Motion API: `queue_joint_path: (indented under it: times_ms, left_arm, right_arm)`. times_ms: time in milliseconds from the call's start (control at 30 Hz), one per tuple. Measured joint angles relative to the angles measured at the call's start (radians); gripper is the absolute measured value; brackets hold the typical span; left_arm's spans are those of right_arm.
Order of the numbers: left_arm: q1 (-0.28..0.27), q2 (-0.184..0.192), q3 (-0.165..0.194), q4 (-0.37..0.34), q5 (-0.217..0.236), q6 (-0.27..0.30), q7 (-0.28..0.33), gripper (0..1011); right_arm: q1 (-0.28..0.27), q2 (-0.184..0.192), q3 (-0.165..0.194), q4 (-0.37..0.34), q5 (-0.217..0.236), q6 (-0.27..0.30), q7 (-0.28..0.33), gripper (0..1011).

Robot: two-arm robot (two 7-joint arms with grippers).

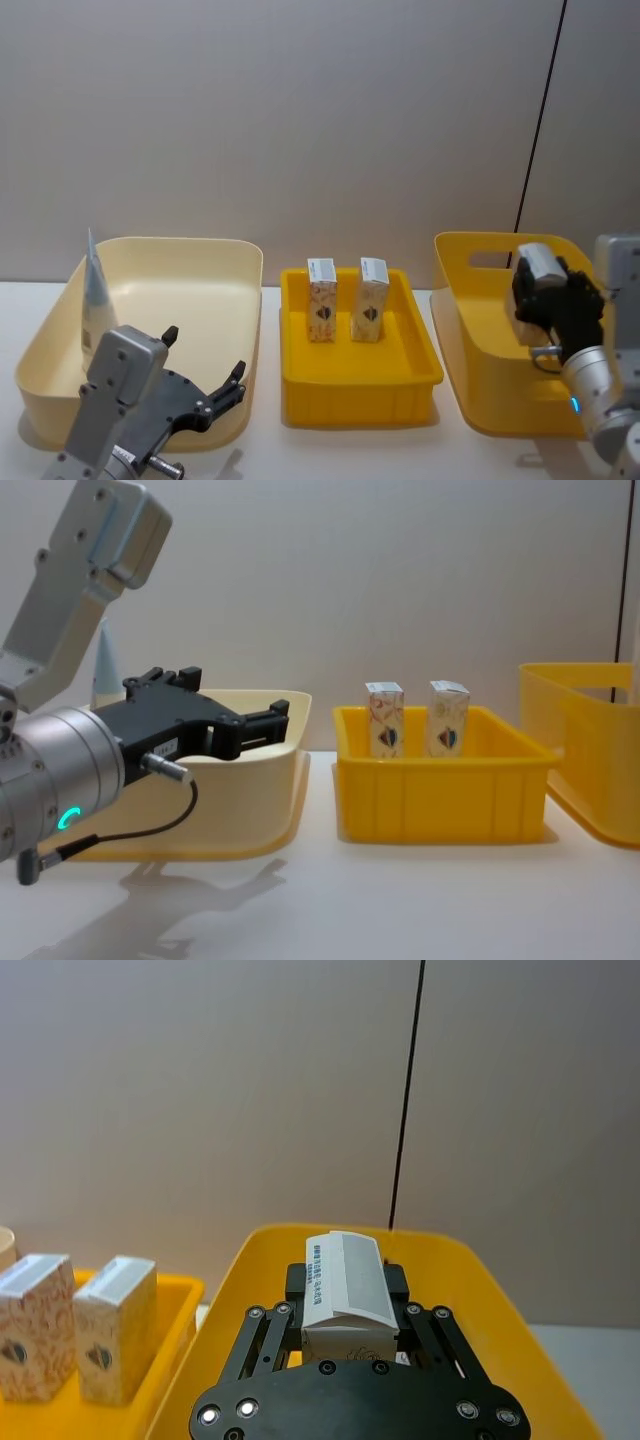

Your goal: Bimanual collaborative sorting of washing and personal care products

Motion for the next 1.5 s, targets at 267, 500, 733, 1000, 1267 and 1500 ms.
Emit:
queue_joint_path:
  times_ms: [267,500,733,1000,1267,1500]
  left_arm:
    - [0.0,0.0,0.0,0.0,0.0,0.0,0.0,1003]
    - [0.0,0.0,0.0,0.0,0.0,0.0,0.0,1003]
    - [0.0,0.0,0.0,0.0,0.0,0.0,0.0,1003]
    - [0.0,0.0,0.0,0.0,0.0,0.0,0.0,1003]
    - [0.0,0.0,0.0,0.0,0.0,0.0,0.0,1004]
    - [0.0,0.0,0.0,0.0,0.0,0.0,0.0,1003]
  right_arm:
    - [0.022,-0.009,-0.014,0.051,-0.024,0.051,-0.006,509]
    - [0.031,-0.012,-0.02,0.073,-0.035,0.074,-0.008,707]
    - [0.036,-0.014,-0.023,0.085,-0.04,0.085,-0.01,898]
    - [0.038,-0.017,-0.022,0.089,-0.044,0.085,-0.01,1001]
    - [0.028,-0.019,-0.016,0.078,-0.041,0.039,0.0,1001]
    - [0.013,-0.023,-0.006,0.052,-0.025,-0.027,0.019,1001]
